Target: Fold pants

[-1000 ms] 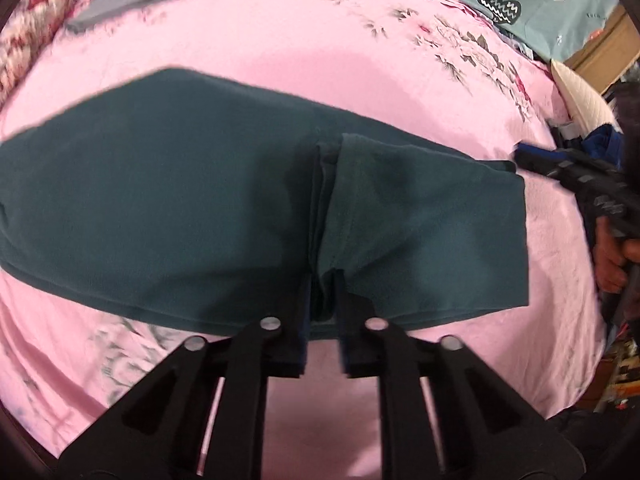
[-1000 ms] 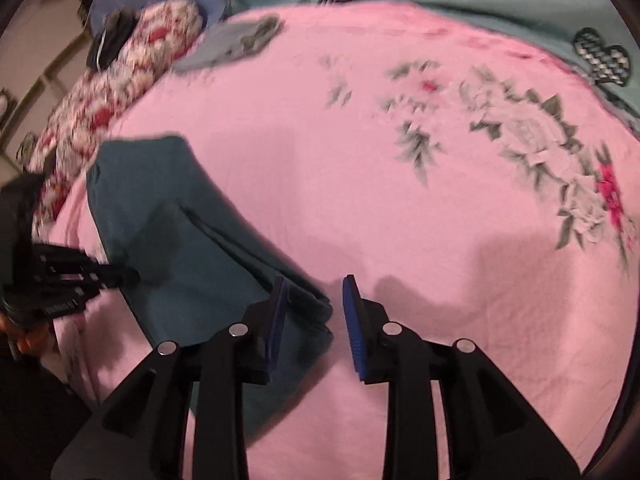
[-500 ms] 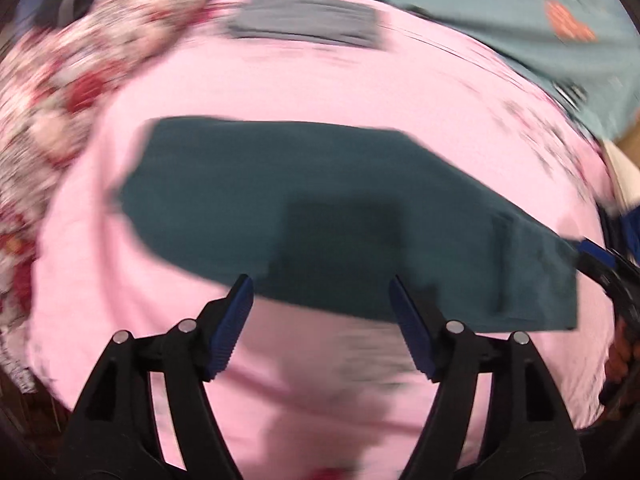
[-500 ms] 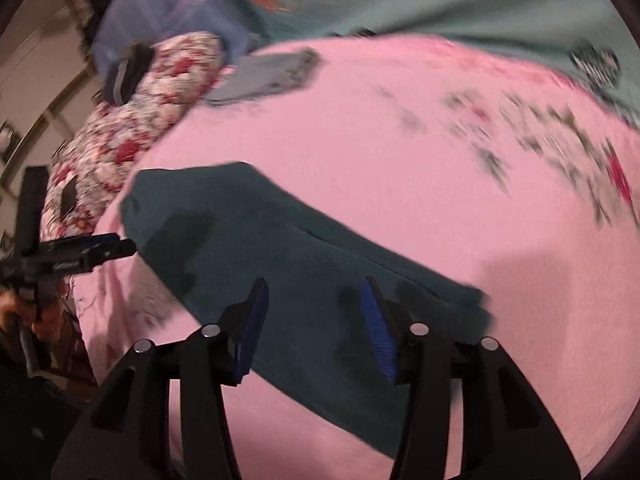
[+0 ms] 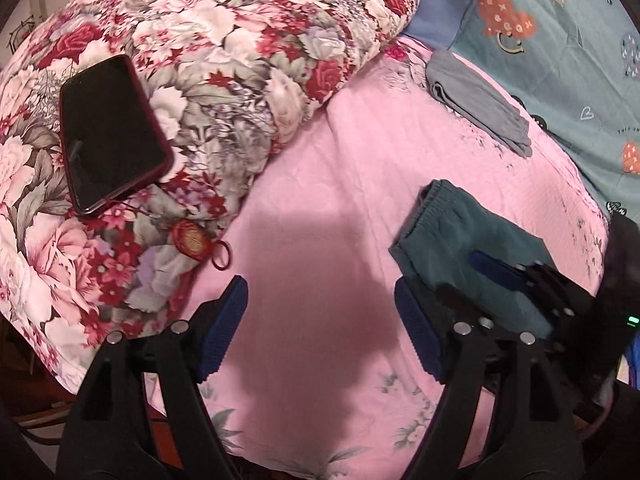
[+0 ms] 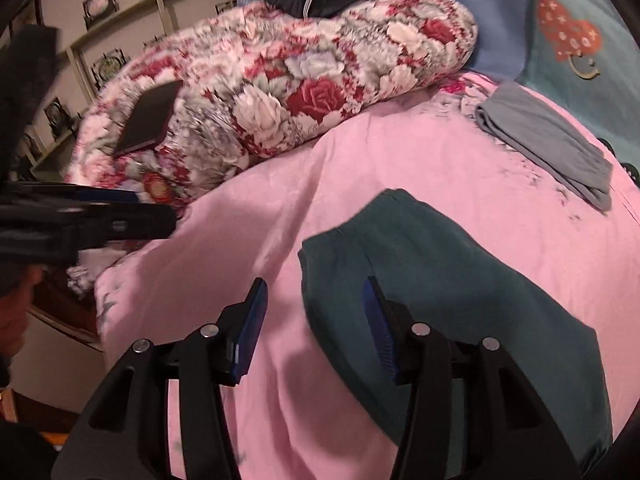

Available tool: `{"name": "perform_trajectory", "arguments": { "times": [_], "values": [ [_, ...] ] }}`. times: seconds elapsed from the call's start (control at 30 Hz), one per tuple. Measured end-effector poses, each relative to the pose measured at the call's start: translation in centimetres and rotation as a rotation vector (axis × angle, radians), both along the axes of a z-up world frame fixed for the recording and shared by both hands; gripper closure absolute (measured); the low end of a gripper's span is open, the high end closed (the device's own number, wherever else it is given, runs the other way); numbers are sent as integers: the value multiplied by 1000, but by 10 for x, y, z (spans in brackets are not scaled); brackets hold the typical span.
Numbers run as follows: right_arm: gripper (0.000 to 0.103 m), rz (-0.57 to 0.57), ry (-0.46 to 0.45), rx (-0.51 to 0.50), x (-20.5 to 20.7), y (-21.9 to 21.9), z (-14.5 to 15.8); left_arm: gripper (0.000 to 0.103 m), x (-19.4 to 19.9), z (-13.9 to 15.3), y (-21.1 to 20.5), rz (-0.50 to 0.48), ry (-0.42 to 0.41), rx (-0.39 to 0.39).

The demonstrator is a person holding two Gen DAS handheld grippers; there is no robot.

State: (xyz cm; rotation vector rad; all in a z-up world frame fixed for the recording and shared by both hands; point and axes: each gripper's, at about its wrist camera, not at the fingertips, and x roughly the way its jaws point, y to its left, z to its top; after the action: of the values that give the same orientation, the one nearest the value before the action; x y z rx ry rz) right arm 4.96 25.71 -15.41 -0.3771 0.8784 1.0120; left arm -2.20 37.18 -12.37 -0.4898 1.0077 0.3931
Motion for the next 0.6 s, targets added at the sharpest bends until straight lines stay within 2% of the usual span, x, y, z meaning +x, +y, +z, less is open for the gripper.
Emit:
{"name": "perform_trajectory", "arguments": {
  "times": [0.23,0.3,0.33,0.37,0.43,0.5,0.6],
  "values": [
    [53,-43,-19,-144,8,32,-39,26,3,-3,18,-50,-30,-62],
    [67,-55,-46,-154,7,32,-44,26,9,-2,21,-70,-39,-74],
    [84,-63,-66,-166,8,32,-44,26,13,-1,21,-81,-45,-80],
    [95,-65,-48,-156,10,31,-42,26,20,0,22,-98,-52,-91],
    [97,-102,-18,-128,15,23,-32,24,33,1,22,-129,-67,-128],
    [97,-131,-36,-90,13,15,-17,20,49,0,20,-165,-81,-178],
    [97,-155,-64,-53,8,6,0,18,77,-8,11,-237,-82,-311]
  ]
}}
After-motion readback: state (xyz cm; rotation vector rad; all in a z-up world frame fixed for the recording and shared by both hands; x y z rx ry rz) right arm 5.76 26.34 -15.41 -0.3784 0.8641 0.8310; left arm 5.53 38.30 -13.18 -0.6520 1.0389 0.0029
